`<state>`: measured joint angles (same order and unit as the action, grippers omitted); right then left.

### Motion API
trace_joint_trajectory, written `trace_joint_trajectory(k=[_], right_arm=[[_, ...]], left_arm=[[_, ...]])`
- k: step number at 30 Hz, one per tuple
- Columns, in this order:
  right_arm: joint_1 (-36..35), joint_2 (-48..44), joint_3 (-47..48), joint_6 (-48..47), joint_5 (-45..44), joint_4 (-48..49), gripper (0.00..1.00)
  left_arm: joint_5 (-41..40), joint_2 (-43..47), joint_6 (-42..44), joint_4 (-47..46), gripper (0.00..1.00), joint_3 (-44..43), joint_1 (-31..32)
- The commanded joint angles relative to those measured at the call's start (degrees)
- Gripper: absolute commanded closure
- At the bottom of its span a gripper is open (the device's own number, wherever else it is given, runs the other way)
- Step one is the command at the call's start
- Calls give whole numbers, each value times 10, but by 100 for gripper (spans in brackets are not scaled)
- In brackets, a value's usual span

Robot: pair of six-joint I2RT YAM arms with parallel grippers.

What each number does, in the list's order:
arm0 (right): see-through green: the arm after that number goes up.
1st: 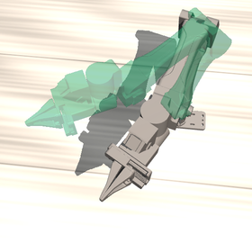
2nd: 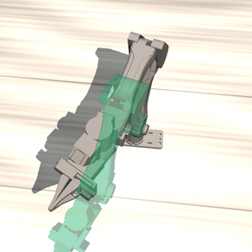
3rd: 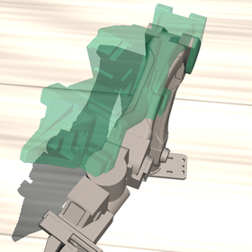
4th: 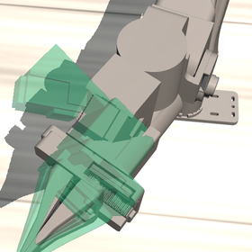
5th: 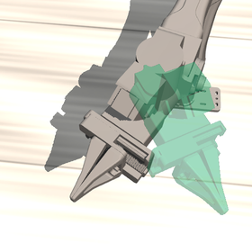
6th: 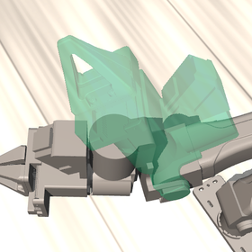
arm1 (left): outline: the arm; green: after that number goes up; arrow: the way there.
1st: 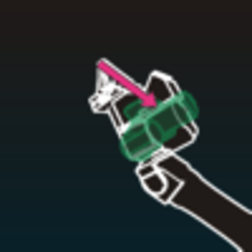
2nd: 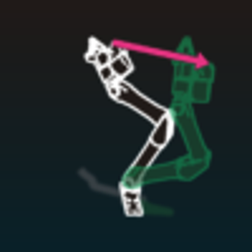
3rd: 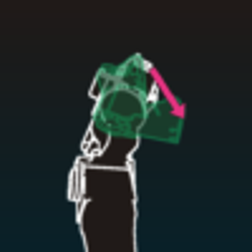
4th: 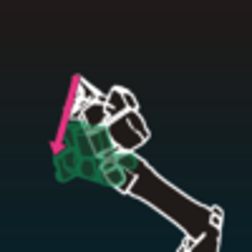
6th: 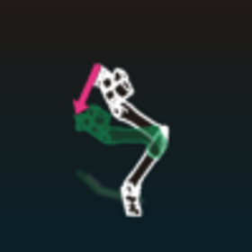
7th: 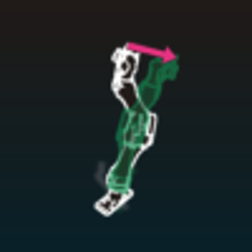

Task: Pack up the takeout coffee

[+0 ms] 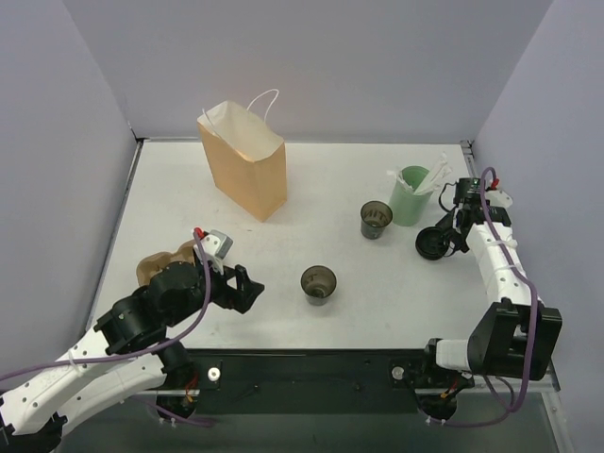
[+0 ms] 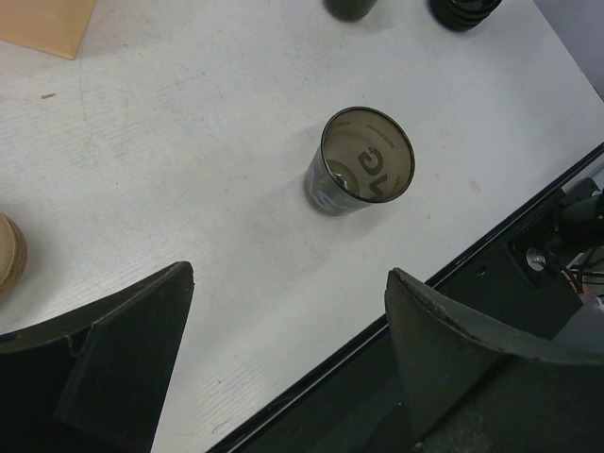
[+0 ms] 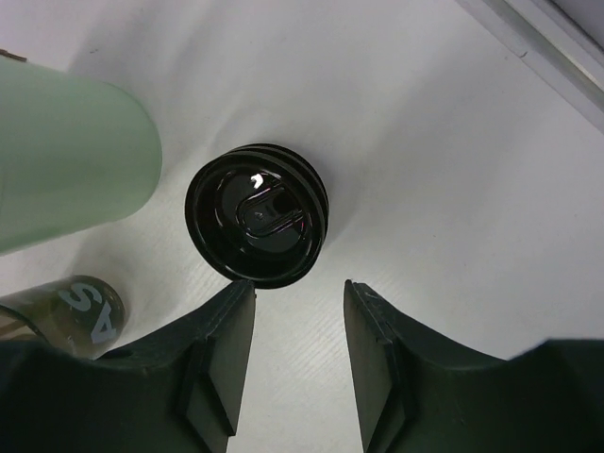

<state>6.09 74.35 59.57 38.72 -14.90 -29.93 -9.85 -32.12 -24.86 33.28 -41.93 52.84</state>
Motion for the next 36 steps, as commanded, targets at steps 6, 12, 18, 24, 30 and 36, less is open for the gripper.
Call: trace_joint_trajectory(k=[6, 12, 18, 24, 30, 36], right_arm=[[27, 65, -38, 16, 53, 72, 57], [29, 77, -60, 22, 39, 92, 57], [31, 88, -61, 21, 37, 96, 57], [33, 103, -58, 19, 39, 101, 62], [41, 111, -64, 15, 40, 108, 66], [44, 113, -74, 9, 47, 123, 77]], left_arm=[[7, 11, 3, -11, 7, -17, 3], [15, 12, 4, -15, 7, -17, 3], [18, 10, 5, -17, 8, -17, 3], [17, 8, 6, -17, 7, -17, 2], [16, 7, 7, -17, 7, -17, 3], [16, 5, 8, -18, 7, -17, 3]])
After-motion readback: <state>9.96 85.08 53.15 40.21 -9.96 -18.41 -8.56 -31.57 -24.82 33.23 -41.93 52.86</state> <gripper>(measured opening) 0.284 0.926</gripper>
